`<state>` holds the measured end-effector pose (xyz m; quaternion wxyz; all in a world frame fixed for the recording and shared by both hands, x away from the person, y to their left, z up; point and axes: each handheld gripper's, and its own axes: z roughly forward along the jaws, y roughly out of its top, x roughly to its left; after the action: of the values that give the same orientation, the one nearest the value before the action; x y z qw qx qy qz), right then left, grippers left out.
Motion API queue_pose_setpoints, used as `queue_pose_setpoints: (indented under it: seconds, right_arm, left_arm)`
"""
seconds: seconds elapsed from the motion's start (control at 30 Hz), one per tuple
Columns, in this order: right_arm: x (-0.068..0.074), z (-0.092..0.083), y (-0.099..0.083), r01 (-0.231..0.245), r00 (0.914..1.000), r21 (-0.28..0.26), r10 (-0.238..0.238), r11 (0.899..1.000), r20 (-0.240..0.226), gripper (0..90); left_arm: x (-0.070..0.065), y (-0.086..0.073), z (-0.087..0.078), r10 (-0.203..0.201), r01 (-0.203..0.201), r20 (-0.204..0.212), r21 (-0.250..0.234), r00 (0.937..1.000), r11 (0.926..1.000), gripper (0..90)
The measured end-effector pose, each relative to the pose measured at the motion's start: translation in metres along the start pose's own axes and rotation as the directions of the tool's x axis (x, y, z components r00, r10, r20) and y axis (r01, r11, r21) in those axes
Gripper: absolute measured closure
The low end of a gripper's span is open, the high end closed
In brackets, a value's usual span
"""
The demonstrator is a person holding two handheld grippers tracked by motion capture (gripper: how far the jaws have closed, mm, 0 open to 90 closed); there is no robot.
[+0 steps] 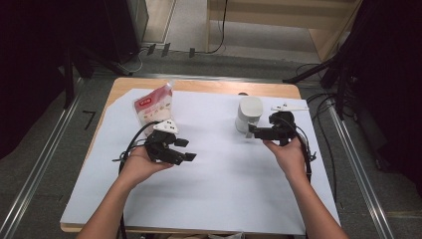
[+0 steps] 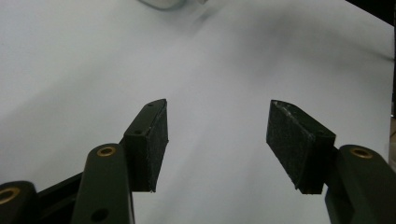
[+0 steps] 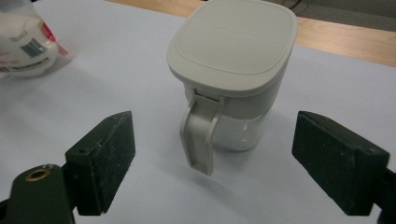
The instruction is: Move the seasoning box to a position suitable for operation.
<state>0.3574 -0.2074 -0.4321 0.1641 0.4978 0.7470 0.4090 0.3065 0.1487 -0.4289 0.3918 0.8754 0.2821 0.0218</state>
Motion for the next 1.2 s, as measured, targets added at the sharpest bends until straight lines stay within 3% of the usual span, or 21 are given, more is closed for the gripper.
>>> queue_pose_setpoints:
  seconds: [0.1,0.37,0.7,0.83,1.03,1.2]
  right_arm:
    - [0.002,0.006,0.001,-0.016,0.9998,-0.008,0.016,1.000,0.008,13.5]
    - [0.002,0.019,0.006,-0.070,0.9973,-0.052,0.071,0.996,0.019,13.1]
    - [0.011,0.040,0.013,-0.056,0.9934,-0.039,0.059,0.998,0.098,10.9]
    - [0.014,0.051,0.013,-0.055,0.9866,-0.019,0.057,0.998,0.152,8.4]
    - [0.014,0.064,0.019,-0.067,0.9790,0.015,0.063,0.998,0.194,7.2]
    - [0.015,0.072,0.024,-0.108,0.9713,0.007,0.104,0.994,0.214,6.0]
  left_arm:
    - [-0.001,0.000,0.000,0.002,-0.002,0.006,-0.016,1.0000,0.9999,40.4]
    - [-0.001,0.000,0.001,0.002,-0.002,0.004,-0.002,1.0000,1.0000,40.2]
    - [0.001,0.000,0.001,0.001,-0.001,0.006,0.007,1.0000,1.0000,40.2]
    - [0.001,0.000,0.001,-0.003,0.003,0.007,0.003,1.0000,1.0000,40.1]
    - [0.002,-0.001,0.002,-0.004,0.004,0.016,0.006,0.9999,1.0000,40.1]
    - [0.003,-0.001,0.002,-0.006,0.006,0.017,0.006,0.9998,1.0000,40.1]
